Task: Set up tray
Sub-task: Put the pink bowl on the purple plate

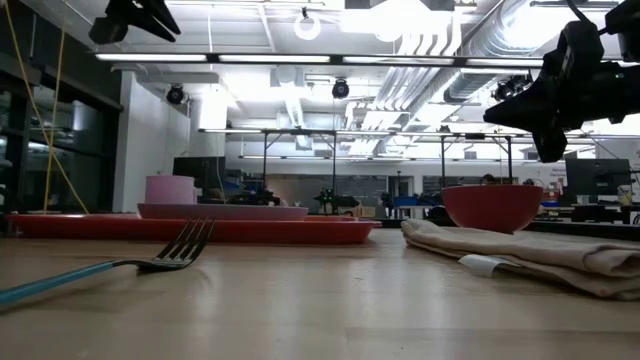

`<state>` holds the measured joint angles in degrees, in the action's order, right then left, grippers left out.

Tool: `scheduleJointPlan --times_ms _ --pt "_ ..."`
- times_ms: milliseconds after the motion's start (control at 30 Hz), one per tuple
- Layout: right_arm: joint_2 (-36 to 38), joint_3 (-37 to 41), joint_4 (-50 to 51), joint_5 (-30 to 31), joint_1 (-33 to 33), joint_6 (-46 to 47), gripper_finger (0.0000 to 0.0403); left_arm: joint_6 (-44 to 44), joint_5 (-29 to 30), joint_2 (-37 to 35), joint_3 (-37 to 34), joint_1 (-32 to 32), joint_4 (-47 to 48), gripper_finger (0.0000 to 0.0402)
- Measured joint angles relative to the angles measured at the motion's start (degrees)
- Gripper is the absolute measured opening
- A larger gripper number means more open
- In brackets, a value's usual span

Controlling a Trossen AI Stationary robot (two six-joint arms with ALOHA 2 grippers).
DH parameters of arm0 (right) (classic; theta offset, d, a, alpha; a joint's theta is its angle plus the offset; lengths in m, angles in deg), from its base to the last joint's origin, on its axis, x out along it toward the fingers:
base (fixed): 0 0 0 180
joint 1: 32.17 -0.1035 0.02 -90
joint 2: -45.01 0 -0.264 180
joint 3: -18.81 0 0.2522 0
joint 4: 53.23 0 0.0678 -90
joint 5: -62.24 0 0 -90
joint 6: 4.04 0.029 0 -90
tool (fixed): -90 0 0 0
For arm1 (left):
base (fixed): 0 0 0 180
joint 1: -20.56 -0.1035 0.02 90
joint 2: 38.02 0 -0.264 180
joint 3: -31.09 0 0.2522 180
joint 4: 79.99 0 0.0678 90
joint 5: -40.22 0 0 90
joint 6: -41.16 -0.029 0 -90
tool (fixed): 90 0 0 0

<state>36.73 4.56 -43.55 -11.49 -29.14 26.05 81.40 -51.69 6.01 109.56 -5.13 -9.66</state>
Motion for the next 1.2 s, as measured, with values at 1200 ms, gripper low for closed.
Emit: scheduleJointPlan --times_ms 1200 --pt "0.01 -1.66 -0.62 4.82 -0.02 -9.54 0.0 -7.01 4.01 -11.22 -1.6 -0.04 -3.33 0.0095"
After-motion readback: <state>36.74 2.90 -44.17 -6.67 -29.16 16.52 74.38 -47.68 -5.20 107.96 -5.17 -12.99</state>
